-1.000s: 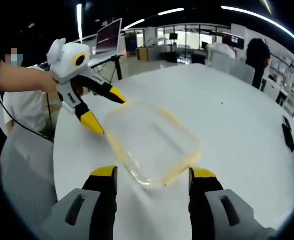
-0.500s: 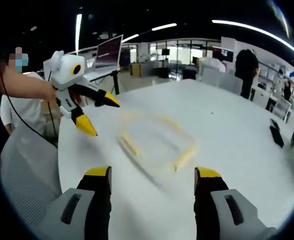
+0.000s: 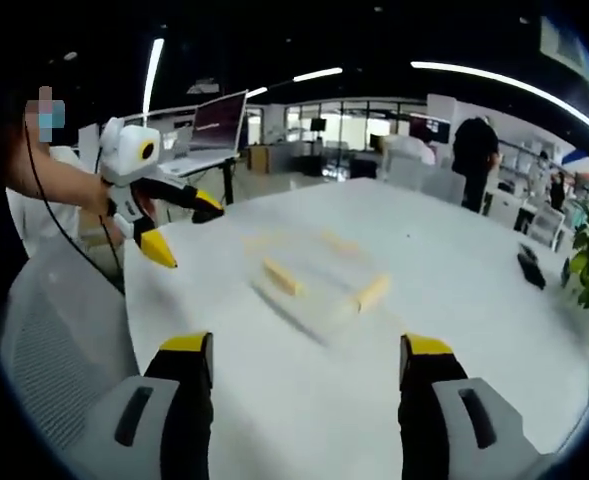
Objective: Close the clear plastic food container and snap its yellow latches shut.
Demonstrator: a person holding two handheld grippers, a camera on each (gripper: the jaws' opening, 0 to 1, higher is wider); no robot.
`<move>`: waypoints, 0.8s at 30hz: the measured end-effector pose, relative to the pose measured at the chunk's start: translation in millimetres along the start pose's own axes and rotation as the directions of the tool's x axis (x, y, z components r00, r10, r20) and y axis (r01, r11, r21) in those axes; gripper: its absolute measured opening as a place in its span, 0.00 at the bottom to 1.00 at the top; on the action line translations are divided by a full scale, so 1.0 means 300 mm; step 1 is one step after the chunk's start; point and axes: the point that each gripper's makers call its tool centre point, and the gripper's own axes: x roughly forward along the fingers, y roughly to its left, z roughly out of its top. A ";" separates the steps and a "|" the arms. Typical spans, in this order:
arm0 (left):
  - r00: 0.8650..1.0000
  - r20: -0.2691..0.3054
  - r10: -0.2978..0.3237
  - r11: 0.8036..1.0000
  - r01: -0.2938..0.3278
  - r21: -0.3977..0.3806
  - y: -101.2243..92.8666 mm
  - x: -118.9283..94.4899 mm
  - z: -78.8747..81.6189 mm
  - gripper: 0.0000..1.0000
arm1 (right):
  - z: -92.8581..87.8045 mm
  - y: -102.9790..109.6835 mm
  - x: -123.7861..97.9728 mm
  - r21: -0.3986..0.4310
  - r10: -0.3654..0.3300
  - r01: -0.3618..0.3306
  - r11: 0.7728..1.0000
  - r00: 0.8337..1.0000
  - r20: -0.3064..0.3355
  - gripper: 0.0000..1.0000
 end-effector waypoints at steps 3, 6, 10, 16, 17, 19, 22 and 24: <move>1.000 0.010 0.019 1.000 -0.019 -0.008 -0.007 -0.033 -0.017 0.82 | -0.017 0.018 -0.029 0.014 -0.009 0.009 1.000 1.000 0.001 0.75; 0.999 0.005 0.039 0.999 -0.039 -0.026 -0.008 -0.059 -0.041 0.84 | -0.032 0.032 -0.056 0.008 -0.019 0.019 1.000 1.000 0.002 0.77; 0.998 -0.003 0.064 0.997 -0.064 -0.037 -0.017 -0.093 -0.075 0.90 | -0.042 0.050 -0.092 0.020 -0.023 0.023 1.000 1.000 0.016 0.80; 0.996 0.007 0.087 0.995 -0.086 -0.057 -0.029 -0.125 -0.104 0.97 | -0.052 0.080 -0.121 0.037 -0.032 0.030 0.999 0.999 0.038 0.85; 0.996 0.010 0.090 0.994 -0.089 -0.060 -0.033 -0.128 -0.104 0.99 | -0.054 0.081 -0.122 0.036 -0.035 0.034 0.999 0.999 0.037 0.85; 0.994 0.017 0.103 0.992 -0.102 -0.072 -0.039 -0.134 -0.104 0.98 | -0.050 0.075 -0.123 0.017 -0.046 0.045 0.999 0.998 0.037 0.86; 0.995 0.022 0.101 0.992 -0.099 -0.081 -0.050 -0.133 -0.103 0.98 | -0.040 0.073 -0.120 0.023 -0.044 0.043 0.999 0.998 0.047 0.86; 0.994 0.016 0.105 0.993 -0.104 -0.063 -0.048 -0.132 -0.101 0.98 | -0.048 0.074 -0.119 0.017 -0.044 0.043 0.999 0.998 0.038 0.86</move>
